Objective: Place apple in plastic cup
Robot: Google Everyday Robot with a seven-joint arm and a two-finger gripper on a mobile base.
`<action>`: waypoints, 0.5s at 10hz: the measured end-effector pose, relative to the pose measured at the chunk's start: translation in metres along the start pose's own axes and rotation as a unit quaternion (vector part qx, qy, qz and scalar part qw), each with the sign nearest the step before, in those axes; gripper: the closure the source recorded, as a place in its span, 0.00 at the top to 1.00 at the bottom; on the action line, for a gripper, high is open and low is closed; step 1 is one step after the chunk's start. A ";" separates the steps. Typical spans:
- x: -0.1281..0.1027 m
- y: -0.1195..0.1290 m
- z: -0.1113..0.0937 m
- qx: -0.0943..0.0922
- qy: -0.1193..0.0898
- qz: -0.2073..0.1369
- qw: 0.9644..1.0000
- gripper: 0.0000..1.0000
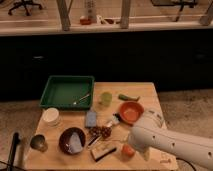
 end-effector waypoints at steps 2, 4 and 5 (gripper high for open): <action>0.000 -0.005 0.008 -0.001 -0.004 -0.008 1.000 0.80; 0.003 -0.007 0.023 -0.009 -0.009 -0.014 1.000 0.80; 0.004 -0.006 0.026 -0.010 -0.011 -0.014 1.000 0.80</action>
